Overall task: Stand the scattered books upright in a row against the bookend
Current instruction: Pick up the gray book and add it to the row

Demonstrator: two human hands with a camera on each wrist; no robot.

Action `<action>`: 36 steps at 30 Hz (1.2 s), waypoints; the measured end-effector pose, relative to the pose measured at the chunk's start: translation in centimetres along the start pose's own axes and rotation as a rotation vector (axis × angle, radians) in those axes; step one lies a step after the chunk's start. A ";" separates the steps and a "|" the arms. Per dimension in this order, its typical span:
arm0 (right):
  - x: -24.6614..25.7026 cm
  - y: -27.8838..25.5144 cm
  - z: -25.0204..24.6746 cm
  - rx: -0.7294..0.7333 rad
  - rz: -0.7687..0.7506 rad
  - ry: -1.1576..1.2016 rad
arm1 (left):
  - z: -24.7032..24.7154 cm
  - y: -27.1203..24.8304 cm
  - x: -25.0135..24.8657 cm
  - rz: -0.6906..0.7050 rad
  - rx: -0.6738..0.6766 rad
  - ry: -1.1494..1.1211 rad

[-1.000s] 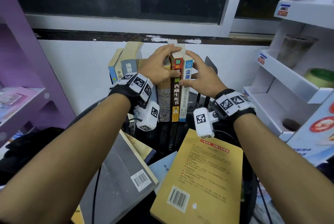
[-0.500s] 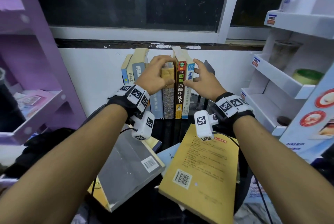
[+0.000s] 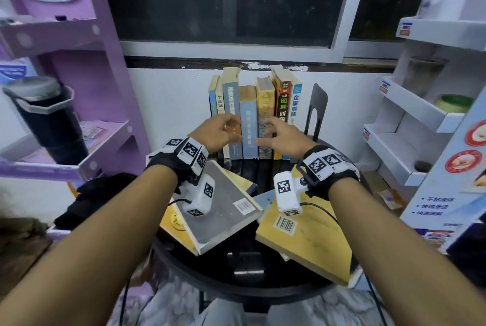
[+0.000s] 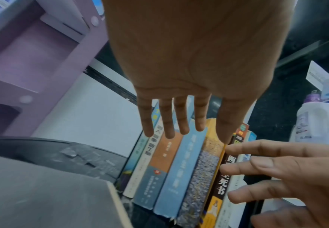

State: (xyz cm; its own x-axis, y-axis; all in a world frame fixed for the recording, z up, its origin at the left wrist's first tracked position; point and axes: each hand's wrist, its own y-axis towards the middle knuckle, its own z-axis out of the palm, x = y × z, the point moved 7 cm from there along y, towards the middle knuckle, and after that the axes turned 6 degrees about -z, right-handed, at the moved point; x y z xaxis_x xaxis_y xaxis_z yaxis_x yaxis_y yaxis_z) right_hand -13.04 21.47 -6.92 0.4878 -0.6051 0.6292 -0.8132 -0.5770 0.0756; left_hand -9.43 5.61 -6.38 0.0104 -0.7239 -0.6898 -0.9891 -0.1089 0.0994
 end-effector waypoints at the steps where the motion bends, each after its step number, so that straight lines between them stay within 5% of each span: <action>1: 0.5 0.0 1.0 0.048 0.000 -0.012 | -0.1 -0.5 1.0 -0.035 0.011 0.014; 16: 4.5 -0.7 11.6 0.386 0.101 -0.155 | -0.7 -7.0 14.3 -0.563 0.124 0.147; 29: 3.9 -1.1 13.0 0.317 0.157 -0.139 | -0.9 -7.7 15.6 -0.659 -0.010 0.184; 36: 3.6 -0.8 13.2 0.289 0.152 -0.127 | -1.3 -7.9 15.8 -0.646 -0.017 0.028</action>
State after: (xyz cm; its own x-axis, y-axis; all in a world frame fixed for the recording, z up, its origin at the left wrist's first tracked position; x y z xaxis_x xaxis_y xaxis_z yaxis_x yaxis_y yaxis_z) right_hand -6.43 12.50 -14.89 0.4186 -0.7487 0.5140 -0.7647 -0.5959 -0.2452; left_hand -1.28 -5.86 -17.18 0.6067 -0.5262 -0.5958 -0.7798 -0.5393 -0.3179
